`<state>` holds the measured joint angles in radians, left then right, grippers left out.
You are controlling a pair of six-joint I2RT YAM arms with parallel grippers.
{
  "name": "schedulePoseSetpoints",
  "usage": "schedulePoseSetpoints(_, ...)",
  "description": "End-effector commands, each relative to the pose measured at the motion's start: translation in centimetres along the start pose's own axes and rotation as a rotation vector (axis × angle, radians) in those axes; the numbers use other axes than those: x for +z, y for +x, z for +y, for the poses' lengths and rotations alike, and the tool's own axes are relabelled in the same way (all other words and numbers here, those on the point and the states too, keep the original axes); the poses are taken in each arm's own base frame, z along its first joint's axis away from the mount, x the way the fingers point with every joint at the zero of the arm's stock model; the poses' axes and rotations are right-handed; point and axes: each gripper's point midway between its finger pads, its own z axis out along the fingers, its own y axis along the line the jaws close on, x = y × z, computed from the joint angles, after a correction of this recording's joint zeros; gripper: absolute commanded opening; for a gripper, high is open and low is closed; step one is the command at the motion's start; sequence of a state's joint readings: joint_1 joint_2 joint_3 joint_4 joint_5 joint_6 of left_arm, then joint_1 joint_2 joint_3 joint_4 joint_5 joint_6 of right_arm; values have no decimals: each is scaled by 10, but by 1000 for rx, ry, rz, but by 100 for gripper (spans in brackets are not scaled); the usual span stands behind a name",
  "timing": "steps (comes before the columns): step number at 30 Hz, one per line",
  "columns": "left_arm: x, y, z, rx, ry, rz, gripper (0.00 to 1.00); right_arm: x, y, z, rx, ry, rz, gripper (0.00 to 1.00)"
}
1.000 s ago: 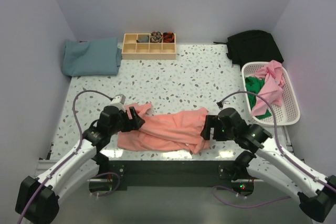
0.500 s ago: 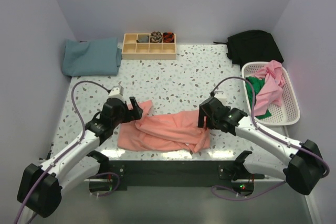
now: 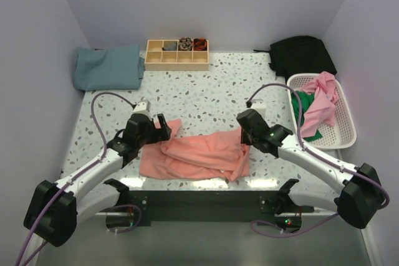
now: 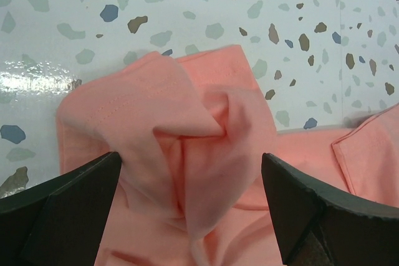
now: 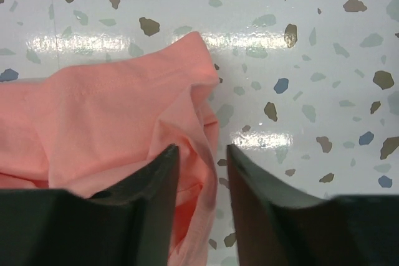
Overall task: Fold and stack the t-shirts
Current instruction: Flatten out the tshirt
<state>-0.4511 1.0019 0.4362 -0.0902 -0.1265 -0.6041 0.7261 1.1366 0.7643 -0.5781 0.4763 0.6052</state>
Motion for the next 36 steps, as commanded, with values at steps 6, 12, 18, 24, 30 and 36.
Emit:
schedulePoseSetpoints(6,-3,-30,-17,32,52,-80,100,-1,-19,5,-8,8,-41,64)
schedulePoseSetpoints(12,-4,-35,-23,42,72,-84,100,15,-5,6,5,-11,7,60)
schedulePoseSetpoints(18,-3,-38,-33,70,112,-68,100,20,-3,5,22,-27,6,0)
schedulePoseSetpoints(24,0,-40,-46,102,166,-49,100,-4,-27,-2,41,-42,-80,0)
schedulePoseSetpoints(30,5,-27,-55,150,223,19,100,-30,-46,-12,58,-46,-149,0)
schedulePoseSetpoints(36,13,-7,-59,192,252,87,87,-31,-44,-14,65,-48,-148,0)
